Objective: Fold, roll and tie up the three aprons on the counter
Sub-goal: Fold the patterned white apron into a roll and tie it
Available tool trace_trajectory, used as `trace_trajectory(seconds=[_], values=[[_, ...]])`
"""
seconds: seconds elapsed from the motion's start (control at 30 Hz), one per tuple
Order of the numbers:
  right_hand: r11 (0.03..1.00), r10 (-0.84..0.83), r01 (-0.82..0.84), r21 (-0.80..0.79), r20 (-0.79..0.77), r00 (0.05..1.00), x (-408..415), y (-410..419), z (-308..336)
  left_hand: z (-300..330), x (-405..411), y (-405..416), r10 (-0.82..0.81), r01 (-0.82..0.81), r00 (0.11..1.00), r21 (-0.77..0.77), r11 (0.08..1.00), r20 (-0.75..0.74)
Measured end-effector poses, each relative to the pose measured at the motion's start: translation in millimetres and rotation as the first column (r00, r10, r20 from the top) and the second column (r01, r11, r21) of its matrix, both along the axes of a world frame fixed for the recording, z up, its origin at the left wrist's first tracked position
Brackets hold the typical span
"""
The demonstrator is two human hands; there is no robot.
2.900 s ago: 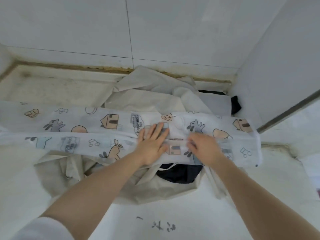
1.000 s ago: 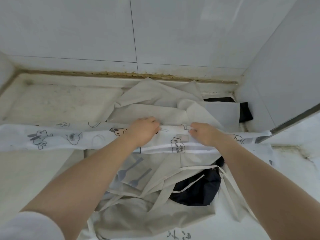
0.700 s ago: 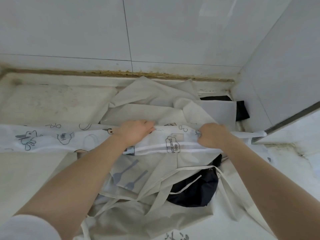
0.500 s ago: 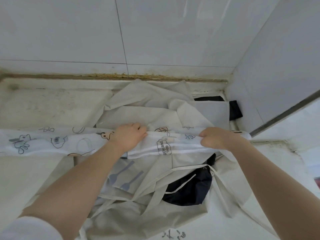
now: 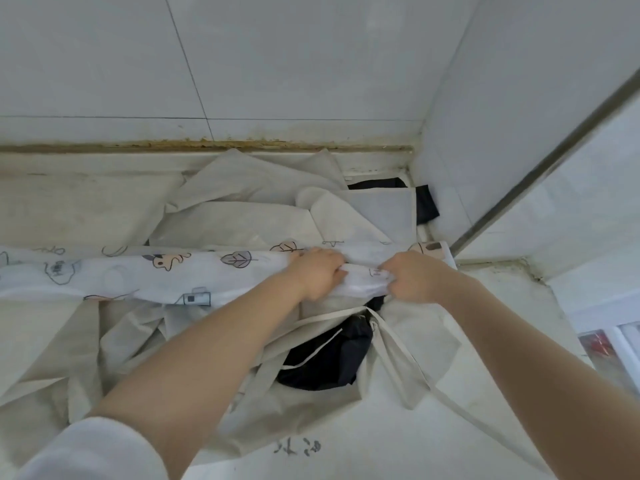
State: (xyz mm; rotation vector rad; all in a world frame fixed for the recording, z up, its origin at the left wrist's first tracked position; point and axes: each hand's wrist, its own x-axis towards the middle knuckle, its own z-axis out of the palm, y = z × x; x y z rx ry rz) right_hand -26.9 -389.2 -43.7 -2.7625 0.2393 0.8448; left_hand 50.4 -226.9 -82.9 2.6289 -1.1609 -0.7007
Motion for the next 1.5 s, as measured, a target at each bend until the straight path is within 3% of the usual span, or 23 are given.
trace_trajectory(seconds=[0.1, 0.2, 0.27, 0.37, 0.47, 0.57, 0.63, 0.7, 0.83, 0.9, 0.97, 1.07, 1.2, 1.3, 1.37, 1.43, 1.5], values=[[0.999, -0.043, 0.042, -0.012, -0.083, 0.996, -16, -25, 13, 4, 1, -6, -0.002, 0.003, 1.0, 0.041, 0.999, -0.007], [0.962, -0.211, 0.222, 0.16, -0.084, 0.974, -24, -52, 15, 5, 0, -5, 0.015, -0.013, 1.0, 0.084, 0.996, -0.022], [0.851, -0.367, 0.377, 0.365, -0.102, 0.925, -29, -64, 9, 7, 1, -3, 0.05, -0.044, 0.998, 0.13, 0.991, -0.048], [0.56, -0.594, 0.554, 0.616, -0.168, 0.787, -36, -80, -11, 9, 7, 0, 0.121, -0.105, 0.99, 0.193, 0.976, -0.077], [0.422, -0.765, 0.621, 0.661, -0.107, 0.635, -37, -75, -29, 4, 7, 0, 0.16, -0.151, 0.986, 0.146, 0.978, -0.055], [0.461, -0.859, 0.66, 0.593, 0.113, 0.499, -26, -54, -38, -6, 7, 1, 0.214, -0.214, 0.977, 0.01, 0.977, -0.02], [0.609, -0.791, 0.612, 0.504, 0.333, 0.513, -20, -42, -39, -15, 9, 6, 0.243, -0.238, 0.97, -0.12, 0.964, 0.025], [0.704, -0.709, 0.571, 0.423, 0.46, 0.534, -17, -40, -39, -21, 7, 10, 0.27, -0.249, 0.957, -0.173, 0.953, 0.107], [0.73, -0.682, 0.584, 0.355, 0.446, 0.58, -14, -42, -42, -31, 0, 8, 0.263, -0.265, 0.938, -0.022, 0.964, 0.226], [0.74, -0.672, 0.58, 0.339, 0.403, 0.622, -12, -37, -44, -30, 3, 9, 0.269, -0.268, 0.935, -0.033, 0.963, 0.232], [0.73, -0.684, 0.588, 0.35, 0.373, 0.627, -9, -31, -46, -25, 6, 15, 0.271, -0.238, 0.926, -0.151, 0.96, 0.262], [0.699, -0.715, 0.604, 0.383, 0.351, 0.604, -5, -30, -43, -15, 7, 28, 0.26, -0.175, 0.946, -0.371, 0.912, 0.192], [0.632, -0.744, 0.541, 0.555, 0.239, 0.624, -6, -37, -32, -9, 12, 35, 0.069, -0.016, 0.966, -0.21, 0.978, 0.248], [0.556, -0.797, 0.494, 0.669, 0.261, 0.545, -5, -39, -27, -7, 16, 35, 0.0, 0.01, 0.933, -0.024, 1.0, 0.359], [0.613, -0.78, 0.531, 0.585, 0.343, 0.523, -3, -34, -29, -8, 19, 37, -0.06, 0.041, 0.918, 0.057, 0.998, 0.393], [0.723, -0.69, 0.581, 0.374, 0.442, 0.574, -5, -28, -35, -8, 17, 37, -0.086, 0.063, 0.927, 0.074, 0.995, 0.366], [0.741, -0.648, 0.637, 0.211, 0.47, 0.599, -5, -22, -36, -5, 15, 39, -0.083, 0.066, 0.937, 0.063, 0.996, 0.339]])
